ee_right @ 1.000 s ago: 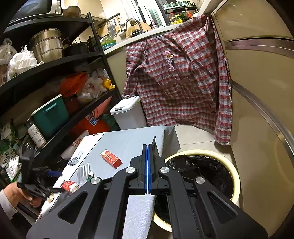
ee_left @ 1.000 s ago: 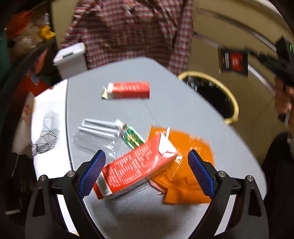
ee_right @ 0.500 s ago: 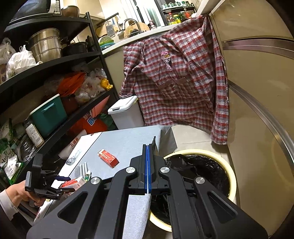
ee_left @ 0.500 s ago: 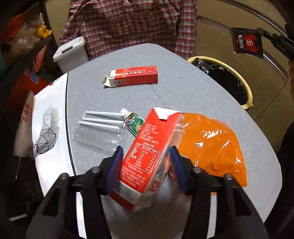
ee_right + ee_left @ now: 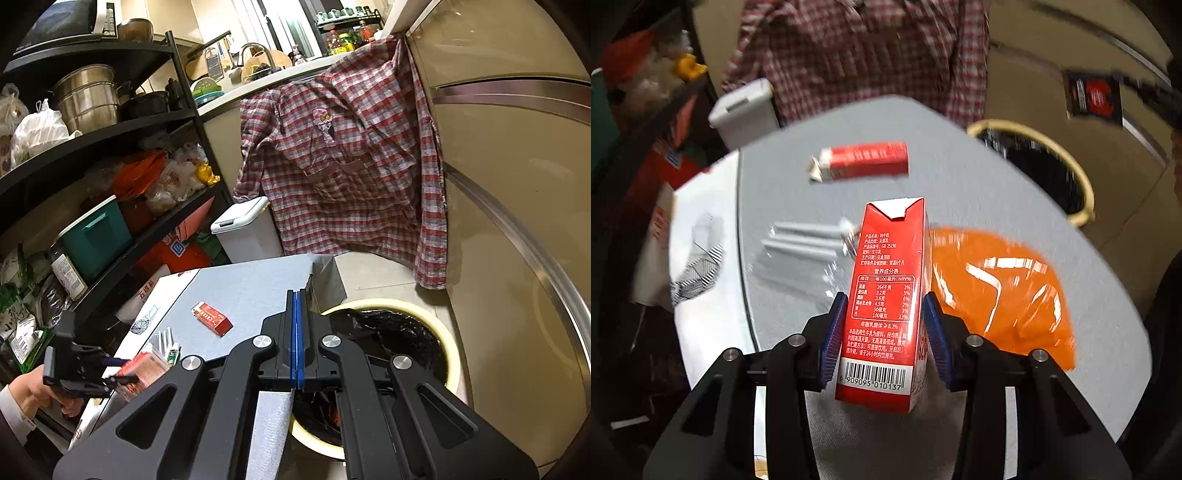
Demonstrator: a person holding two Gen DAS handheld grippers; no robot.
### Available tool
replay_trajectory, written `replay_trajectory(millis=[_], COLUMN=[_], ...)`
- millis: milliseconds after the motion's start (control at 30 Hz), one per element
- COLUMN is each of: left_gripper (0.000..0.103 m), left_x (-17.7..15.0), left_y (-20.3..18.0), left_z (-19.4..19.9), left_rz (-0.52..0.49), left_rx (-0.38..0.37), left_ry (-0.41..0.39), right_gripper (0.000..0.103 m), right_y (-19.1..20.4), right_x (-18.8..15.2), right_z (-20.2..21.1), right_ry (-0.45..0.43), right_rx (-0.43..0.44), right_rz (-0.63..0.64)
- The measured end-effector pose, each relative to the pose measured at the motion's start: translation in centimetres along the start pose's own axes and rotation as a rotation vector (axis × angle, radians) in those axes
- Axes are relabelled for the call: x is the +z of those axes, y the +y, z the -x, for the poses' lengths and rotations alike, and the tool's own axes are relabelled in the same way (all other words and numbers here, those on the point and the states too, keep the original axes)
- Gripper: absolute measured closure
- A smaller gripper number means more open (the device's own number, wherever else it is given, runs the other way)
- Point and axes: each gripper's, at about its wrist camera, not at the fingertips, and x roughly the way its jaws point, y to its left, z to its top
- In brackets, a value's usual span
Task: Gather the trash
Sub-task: 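Carry the milk carton in the left tool over the bin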
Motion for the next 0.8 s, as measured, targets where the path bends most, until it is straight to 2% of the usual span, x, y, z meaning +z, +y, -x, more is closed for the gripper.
replay_trajectory(millis=[200,333,467,567,800], left_gripper=[0.061,0.061,0.061,0.061,0.061], left_x=[2.0,3.7,5.6,7.6,11.5], left_y=[-0.6,-2.3,-4.9,-7.3,-11.9], left_z=[2.6,4.4,5.8,6.6,5.8], left_rz=[0.1,0.165,0.194,0.199,0.197], left_rx=[0.049,0.085,0.08,0.047,-0.005], left_ry=[-0.11,-0.184,-0.248,-0.304,-0.354], right_gripper=[0.103,0.103,0.103,0.103,0.103], right_y=[-1.0,-1.9,-2.7,-3.1,-3.9], right_x=[0.0,0.2,0.4,0.4,0.5], right_z=[1.0,1.4,1.5,1.4,0.7], right_ry=[-0.006,-0.009,-0.015,-0.016,-0.014], right_rx=[-0.028,-0.045,-0.059,-0.064,-0.076], right_rz=[-0.003,-0.016,-0.029,-0.031,-0.039])
